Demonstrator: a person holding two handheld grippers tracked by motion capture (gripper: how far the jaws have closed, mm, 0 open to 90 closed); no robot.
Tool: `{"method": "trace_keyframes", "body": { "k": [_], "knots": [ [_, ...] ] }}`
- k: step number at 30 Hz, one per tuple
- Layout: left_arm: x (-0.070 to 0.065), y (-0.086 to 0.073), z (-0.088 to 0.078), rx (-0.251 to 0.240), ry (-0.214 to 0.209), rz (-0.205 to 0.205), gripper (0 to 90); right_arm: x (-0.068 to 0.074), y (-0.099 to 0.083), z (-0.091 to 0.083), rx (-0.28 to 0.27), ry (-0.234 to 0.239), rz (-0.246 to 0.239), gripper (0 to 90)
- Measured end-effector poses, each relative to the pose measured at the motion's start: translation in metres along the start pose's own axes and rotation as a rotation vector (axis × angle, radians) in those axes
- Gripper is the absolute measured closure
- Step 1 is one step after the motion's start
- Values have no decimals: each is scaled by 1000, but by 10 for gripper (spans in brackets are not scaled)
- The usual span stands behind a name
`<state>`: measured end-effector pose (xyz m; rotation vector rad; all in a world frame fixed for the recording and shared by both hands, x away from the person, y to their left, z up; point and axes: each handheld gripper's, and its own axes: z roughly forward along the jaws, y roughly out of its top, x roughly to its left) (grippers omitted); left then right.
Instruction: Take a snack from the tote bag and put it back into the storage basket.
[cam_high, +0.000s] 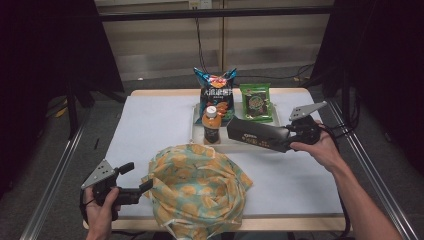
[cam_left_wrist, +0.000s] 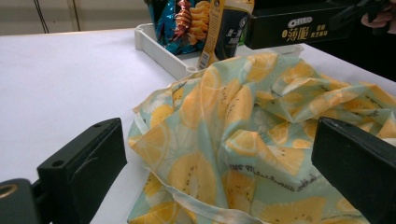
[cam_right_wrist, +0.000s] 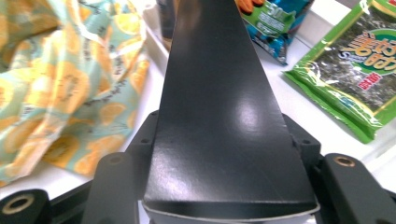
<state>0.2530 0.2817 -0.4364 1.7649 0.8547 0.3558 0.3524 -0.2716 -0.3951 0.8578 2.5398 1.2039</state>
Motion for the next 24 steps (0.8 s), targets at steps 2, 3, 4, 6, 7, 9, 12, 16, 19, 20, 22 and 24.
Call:
{"method": "trace_keyframes", "body": {
  "k": [2, 3, 4, 6, 7, 9, 12, 16, 19, 20, 22, 24],
  "knots": [
    [1, 0, -1, 1, 2, 0, 28, -5, -1, 6, 1, 5, 6, 438],
    [1, 0, -1, 1, 2, 0, 28, -6, -1, 9, 9, 7, 5, 438],
    [3, -1, 1, 5, 0, 1, 28, -7, -2, 11, 19, 6, 3, 437],
    [4, -2, 1, 14, 5, 5, 28, -9, -2, 14, 35, -2, 1, 437],
    [4, -2, 3, 11, -6, -3, 28, -12, -4, 19, 54, -3, 2, 437],
    [4, -1, 4, 9, -8, -1, 28, -14, -3, 22, 54, -8, 8, 437],
    [3, 0, 5, 13, 0, 7, 28, -16, -2, 23, 52, -3, 6, 437],
    [3, -1, 7, 14, -14, 11, 28, -17, 3, 30, 81, -16, -20, 436],
    [5, -1, 11, 24, -18, 9, 27, -19, 4, 36, 82, -17, -20, 435],
    [5, -1, 12, 27, -20, 11, 28, -21, 4, 39, 80, -13, -18, 435],
    [5, -1, 12, 27, -22, 10, 28, -24, 5, 42, 80, -4, -13, 433],
    [5, -1, 13, 30, -20, 15, 28, -26, 7, 46, 91, -9, -19, 431]
  ]
}}
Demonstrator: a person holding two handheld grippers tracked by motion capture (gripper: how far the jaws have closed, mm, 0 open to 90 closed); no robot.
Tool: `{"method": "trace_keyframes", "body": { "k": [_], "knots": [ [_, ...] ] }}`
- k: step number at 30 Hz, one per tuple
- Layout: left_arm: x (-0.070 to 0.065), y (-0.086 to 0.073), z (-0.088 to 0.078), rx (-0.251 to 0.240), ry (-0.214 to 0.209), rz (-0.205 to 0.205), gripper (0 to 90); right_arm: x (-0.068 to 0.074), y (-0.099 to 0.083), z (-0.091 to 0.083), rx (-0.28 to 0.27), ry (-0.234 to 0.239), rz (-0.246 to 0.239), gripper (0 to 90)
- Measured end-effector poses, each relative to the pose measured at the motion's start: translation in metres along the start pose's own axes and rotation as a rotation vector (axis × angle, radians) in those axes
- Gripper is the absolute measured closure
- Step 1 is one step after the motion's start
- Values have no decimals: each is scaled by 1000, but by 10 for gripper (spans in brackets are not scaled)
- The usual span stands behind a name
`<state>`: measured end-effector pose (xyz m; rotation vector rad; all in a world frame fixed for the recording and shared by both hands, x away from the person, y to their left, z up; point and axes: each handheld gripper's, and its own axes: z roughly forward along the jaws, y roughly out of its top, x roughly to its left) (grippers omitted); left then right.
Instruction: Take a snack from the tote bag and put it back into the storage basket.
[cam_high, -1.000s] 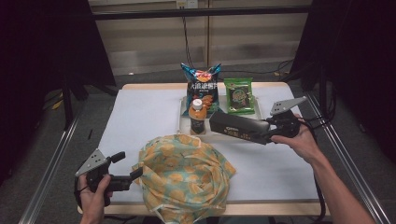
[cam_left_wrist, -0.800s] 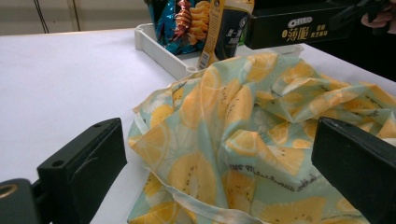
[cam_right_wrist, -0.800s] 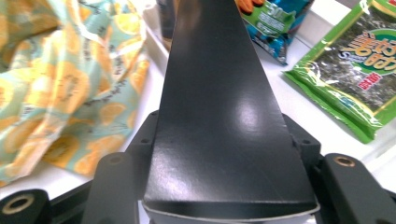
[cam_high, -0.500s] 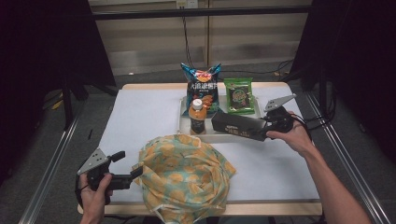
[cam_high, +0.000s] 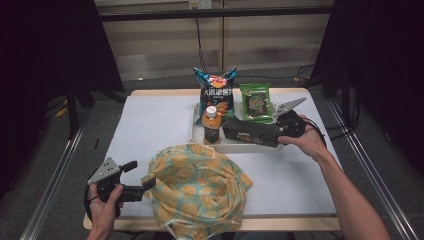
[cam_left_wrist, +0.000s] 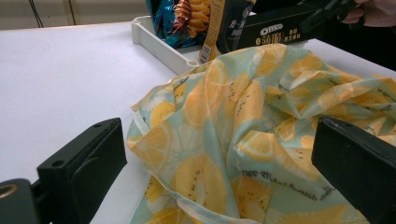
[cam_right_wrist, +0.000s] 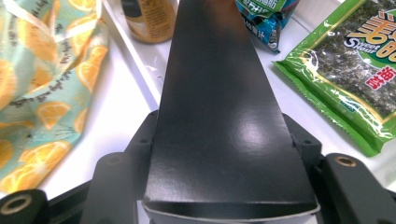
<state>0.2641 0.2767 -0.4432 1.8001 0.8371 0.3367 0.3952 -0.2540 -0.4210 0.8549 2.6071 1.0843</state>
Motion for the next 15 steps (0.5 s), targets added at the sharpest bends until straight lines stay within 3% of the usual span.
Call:
{"method": "trace_keyframes", "body": {
  "k": [2, 15],
  "knots": [
    [1, -1, 1, 2, -1, -4, 28, -3, 3, 3, -1, 17, 2, 429],
    [3, -1, -1, -7, 0, -8, 29, -17, 6, 8, 11, 17, 37, 408]
  ]
}}
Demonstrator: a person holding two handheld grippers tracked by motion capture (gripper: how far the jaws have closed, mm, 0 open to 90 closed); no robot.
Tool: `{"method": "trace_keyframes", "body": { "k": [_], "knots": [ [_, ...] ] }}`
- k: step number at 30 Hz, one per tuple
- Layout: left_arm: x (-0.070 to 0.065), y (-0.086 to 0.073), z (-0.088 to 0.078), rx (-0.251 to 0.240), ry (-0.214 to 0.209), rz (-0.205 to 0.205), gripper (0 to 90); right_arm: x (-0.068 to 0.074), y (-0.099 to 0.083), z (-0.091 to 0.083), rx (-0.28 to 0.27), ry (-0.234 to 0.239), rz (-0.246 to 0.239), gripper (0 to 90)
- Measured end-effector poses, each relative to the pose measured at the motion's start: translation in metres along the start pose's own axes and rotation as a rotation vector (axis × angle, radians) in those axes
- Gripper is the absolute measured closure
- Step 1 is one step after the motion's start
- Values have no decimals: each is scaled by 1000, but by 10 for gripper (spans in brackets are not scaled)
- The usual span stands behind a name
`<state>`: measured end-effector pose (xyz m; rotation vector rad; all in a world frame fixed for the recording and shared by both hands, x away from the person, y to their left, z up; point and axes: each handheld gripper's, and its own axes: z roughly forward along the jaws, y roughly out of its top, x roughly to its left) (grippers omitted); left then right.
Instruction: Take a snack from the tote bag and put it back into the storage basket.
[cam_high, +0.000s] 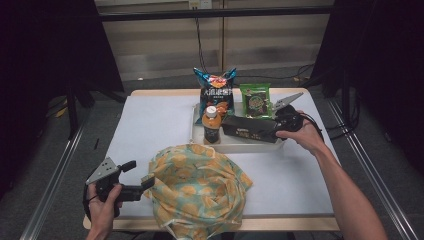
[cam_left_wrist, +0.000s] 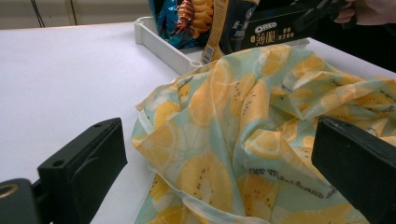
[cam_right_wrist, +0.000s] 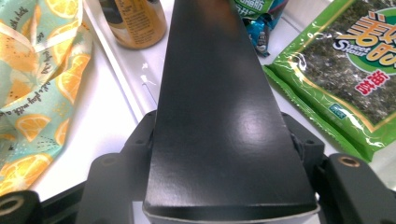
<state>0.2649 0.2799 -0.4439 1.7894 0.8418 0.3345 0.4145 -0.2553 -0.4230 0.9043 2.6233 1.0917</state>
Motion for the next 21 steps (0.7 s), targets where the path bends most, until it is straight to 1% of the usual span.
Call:
{"method": "trace_keyframes", "body": {
  "k": [1, 2, 4, 5, 6, 7, 8, 9, 12, 13, 14, 15, 16, 17, 18, 21],
  "knots": [
    [0, 0, 0, -1, -2, 0, 29, -1, -1, 0, 2, 1, -9, 405],
    [0, 0, 1, 2, 1, 0, 29, -3, -1, 0, 8, -2, 2, 398],
    [0, 0, 1, 4, 8, 0, 30, -4, -2, 0, 8, -4, 4, 394],
    [0, 0, 2, 5, 9, 0, 30, -7, -3, 1, 6, 1, 8, 394],
    [0, 1, 2, 6, -2, 0, 30, -7, -3, 1, 6, 1, 8, 394],
    [0, 1, 3, 7, 0, 1, 30, -8, -3, 1, 12, -1, 8, 393],
    [0, 1, 3, 9, 7, 8, 30, -9, -3, 1, 10, 7, 12, 389],
    [0, 1, 3, 6, 0, 1, 30, -11, -4, 2, 11, 4, 14, 389],
    [-1, 2, 3, 8, 0, 9, 32, -13, -6, 2, 14, -1, 26, 385],
    [-2, 2, 3, 6, 2, 12, 31, -14, -6, 1, 12, -2, 18, 383],
    [-2, 2, 2, 4, 5, 12, 31, -14, -8, 1, 6, -4, 26, 381],
    [-2, 2, 2, 5, 7, 10, 31, -14, -11, 2, 14, -17, 35, 349],
    [-1, 2, 2, 5, 8, 11, 31, -14, -11, 2, 14, -17, 35, 349],
    [0, 2, 2, 4, -1, 11, 31, -14, -12, 3, 13, -23, 35, 352],
    [-1, 2, 2, 7, 7, 8, 31, -15, -14, 4, 20, -21, 26, 355],
    [-1, 2, 3, 4, 10, 5, 32, -15, -16, 3, 9, -19, 41, 358]
  ]
}}
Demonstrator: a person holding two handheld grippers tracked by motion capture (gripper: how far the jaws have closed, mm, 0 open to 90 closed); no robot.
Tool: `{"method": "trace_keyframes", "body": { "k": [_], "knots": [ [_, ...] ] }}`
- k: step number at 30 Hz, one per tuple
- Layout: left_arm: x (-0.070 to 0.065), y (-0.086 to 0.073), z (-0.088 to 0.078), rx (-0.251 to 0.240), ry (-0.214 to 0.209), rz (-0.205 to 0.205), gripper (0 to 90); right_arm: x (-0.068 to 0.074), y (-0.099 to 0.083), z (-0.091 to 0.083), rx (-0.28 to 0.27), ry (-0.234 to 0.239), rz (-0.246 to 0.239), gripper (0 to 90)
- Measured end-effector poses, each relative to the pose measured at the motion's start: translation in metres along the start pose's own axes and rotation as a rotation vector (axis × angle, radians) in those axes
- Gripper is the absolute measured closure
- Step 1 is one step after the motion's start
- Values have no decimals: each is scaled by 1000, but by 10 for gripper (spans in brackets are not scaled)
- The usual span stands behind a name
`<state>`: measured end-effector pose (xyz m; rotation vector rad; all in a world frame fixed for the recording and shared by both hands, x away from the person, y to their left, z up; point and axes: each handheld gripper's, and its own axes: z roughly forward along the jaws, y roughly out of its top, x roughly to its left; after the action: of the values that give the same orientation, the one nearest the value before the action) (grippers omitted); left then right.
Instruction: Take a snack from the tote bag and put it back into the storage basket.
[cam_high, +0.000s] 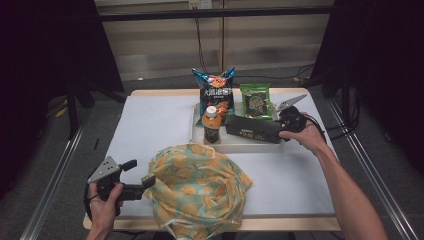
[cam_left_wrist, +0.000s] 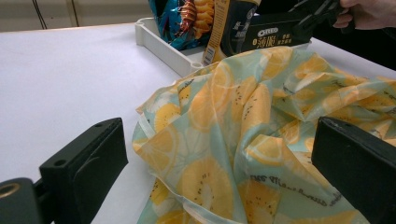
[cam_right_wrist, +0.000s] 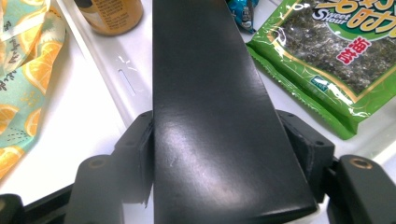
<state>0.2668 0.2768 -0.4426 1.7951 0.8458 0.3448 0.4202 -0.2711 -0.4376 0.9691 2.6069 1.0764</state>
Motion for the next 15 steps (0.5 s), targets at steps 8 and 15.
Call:
{"method": "trace_keyframes", "body": {
  "k": [8, 15],
  "knots": [
    [1, 0, 3, 9, -13, 3, 32, 0, 0, 3, -6, 9, -25, 380],
    [0, 0, 2, 10, -5, 2, 31, -1, -2, 10, 2, 19, -11, 335]
  ]
}}
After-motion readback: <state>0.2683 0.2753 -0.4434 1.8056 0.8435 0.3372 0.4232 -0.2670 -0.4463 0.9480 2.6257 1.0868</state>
